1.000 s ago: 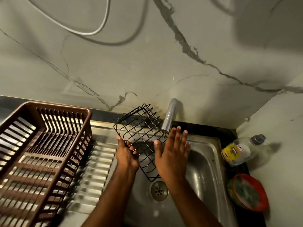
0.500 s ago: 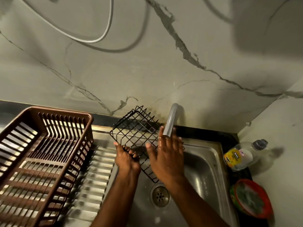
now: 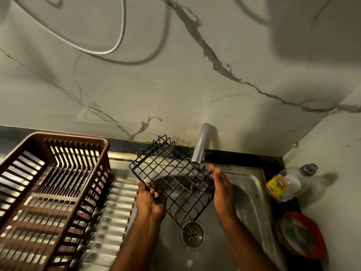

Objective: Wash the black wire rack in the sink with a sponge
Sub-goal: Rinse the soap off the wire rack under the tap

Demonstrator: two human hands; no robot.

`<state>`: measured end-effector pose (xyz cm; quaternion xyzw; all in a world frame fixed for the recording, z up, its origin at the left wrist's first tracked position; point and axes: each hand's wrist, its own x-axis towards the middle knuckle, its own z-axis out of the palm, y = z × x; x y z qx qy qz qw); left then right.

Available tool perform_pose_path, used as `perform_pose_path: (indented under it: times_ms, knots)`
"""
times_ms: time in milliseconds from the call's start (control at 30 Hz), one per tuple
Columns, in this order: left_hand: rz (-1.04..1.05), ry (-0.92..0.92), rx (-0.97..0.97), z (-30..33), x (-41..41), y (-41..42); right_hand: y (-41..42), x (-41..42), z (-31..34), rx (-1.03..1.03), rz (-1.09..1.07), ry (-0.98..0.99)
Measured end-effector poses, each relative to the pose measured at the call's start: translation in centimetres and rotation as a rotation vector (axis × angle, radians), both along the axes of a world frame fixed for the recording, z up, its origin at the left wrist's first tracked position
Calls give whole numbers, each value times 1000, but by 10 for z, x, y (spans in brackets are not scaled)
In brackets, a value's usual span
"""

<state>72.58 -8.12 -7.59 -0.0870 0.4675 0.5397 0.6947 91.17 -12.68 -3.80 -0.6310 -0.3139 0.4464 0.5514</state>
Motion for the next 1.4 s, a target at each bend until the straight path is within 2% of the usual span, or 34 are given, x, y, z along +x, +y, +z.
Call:
perform_pose_path:
  times_ms: [100,233,333,400,533,633,800,900,1000,1067,1167,1267,1367,1400]
  knots:
    - [-2,38,-19,0,0,-5,-20,-14,-13,-137,-68,279]
    - [34,9,-48,-7,3,-15,-44,-10,-22,-136,-122,649]
    - [4,-30,-39,-19,8,-18,-56,-18,-15,-84,23,804]
    - [-37,-33,-48,-31,14,-22,-56,-22,-10,-53,8,782]
    - [-53,95,0,-18,16,-35,-51,-19,18,0,-43,699]
    - [-169,210,29,1,2,-46,-50,-14,40,6,0,651]
    - [-482,498,280,34,-12,-49,-50,-12,49,-96,52,571]
    - [-740,750,484,52,-3,-46,-44,-24,43,-190,59,480]
    - [-947,837,604,52,23,-46,-33,-32,29,-261,31,348]
    - [-969,1029,723,54,36,-48,-23,-29,23,-308,-5,284]
    - [-1024,1471,988,59,42,-48,-8,-21,27,-334,-42,254]
    - [-1129,1596,941,64,49,-38,3,-22,33,-323,-19,207]
    - [-1141,1772,1082,62,53,-11,1,-31,33,-322,-19,204]
    - [-1160,1796,1070,60,55,1,-2,-35,32,-317,-14,215]
